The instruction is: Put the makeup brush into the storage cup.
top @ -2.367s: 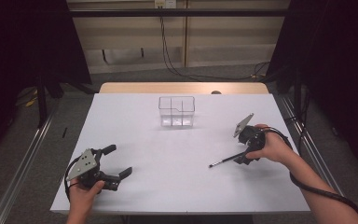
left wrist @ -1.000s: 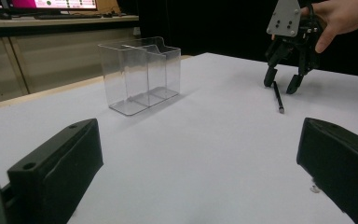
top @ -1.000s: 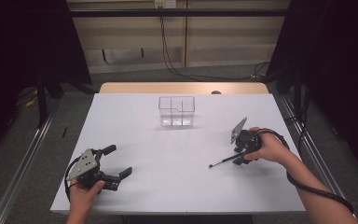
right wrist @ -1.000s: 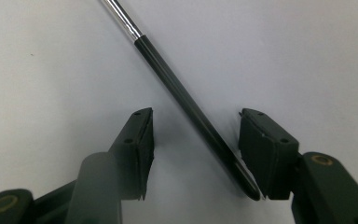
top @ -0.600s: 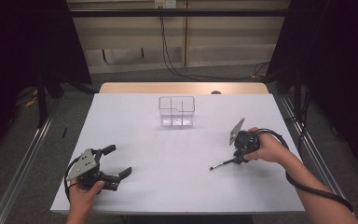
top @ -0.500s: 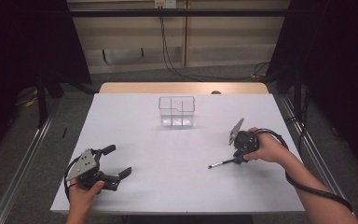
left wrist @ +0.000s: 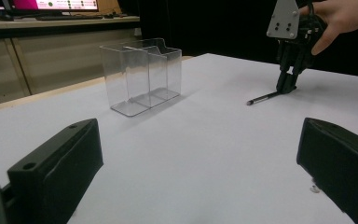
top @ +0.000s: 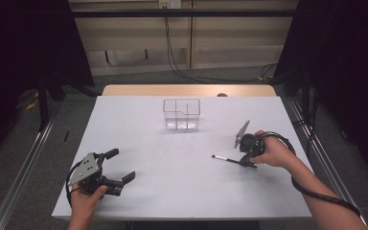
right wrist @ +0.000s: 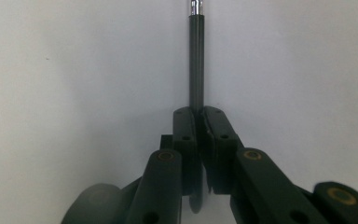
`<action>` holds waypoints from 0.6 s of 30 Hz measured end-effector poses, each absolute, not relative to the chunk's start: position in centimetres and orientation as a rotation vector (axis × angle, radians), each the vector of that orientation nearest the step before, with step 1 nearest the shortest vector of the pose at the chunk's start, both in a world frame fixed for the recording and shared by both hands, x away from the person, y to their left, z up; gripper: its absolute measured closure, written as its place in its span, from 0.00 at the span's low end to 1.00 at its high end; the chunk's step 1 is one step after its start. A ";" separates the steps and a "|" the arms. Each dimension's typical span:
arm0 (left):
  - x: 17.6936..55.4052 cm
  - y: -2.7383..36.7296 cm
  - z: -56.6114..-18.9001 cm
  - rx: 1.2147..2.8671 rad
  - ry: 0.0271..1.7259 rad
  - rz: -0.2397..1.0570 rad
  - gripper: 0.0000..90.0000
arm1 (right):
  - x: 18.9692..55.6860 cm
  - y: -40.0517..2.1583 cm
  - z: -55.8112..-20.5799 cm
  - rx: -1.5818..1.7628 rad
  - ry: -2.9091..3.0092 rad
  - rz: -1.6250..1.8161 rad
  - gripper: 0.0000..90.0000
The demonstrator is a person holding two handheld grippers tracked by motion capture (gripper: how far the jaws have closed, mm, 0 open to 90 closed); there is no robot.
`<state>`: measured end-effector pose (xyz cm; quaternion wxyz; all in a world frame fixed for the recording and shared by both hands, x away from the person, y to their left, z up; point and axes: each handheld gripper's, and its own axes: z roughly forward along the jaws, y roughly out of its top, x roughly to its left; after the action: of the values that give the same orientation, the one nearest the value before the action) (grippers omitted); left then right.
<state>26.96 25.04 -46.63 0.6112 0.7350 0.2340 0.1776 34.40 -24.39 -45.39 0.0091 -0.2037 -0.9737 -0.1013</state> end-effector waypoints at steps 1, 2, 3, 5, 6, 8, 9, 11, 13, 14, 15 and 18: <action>27.0 25.0 -46.6 1.696 0.540 0.410 0.00 | 34.4 -24.5 -45.4 -0.644 -3.037 -0.320 0.94; 27.0 25.0 -46.6 1.695 0.540 0.409 0.00 | 34.4 -24.5 -45.4 -0.641 -3.039 -0.326 0.94; 27.0 25.0 -46.6 1.695 0.542 0.409 0.00 | 34.3 -24.5 -45.4 -0.644 -3.038 -0.328 0.94; 27.0 25.0 -46.7 1.696 0.543 0.409 0.00 | 34.3 -24.6 -45.4 -0.652 -3.033 -0.332 0.94; 27.0 25.0 -46.7 1.697 0.544 0.411 0.00 | 34.3 -24.6 -45.4 -0.652 -3.033 -0.332 0.94; 27.0 25.0 -46.6 1.699 0.544 0.410 0.00 | 34.4 -24.7 -45.4 -0.652 -3.032 -0.345 0.94; 27.0 25.0 -46.6 1.699 0.544 0.410 0.00 | 34.3 -24.7 -45.4 -0.659 -3.031 -0.343 0.94; 27.0 25.1 -46.6 1.698 0.546 0.408 0.00 | 34.3 -24.7 -45.4 -0.660 -3.033 -0.351 0.94; 27.0 25.1 -46.6 1.699 0.547 0.410 0.00 | 34.2 -24.8 -45.4 -0.672 -3.028 -0.351 0.94; 27.0 25.1 -46.7 1.695 0.547 0.410 0.00 | 34.3 -24.8 -45.4 -0.665 -3.032 -0.363 0.94; 27.0 25.2 -46.6 1.695 0.548 0.411 0.00 | 34.2 -25.0 -45.4 -0.685 -3.023 -0.379 0.94; 27.0 25.2 -46.6 1.698 0.550 0.413 0.00 | 34.2 -25.3 -45.5 -0.717 -3.006 -0.427 0.94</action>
<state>27.01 25.17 -46.64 0.6091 0.7350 0.2382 0.1789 34.18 -25.32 -45.49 0.0110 -0.2299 -0.9635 -0.1369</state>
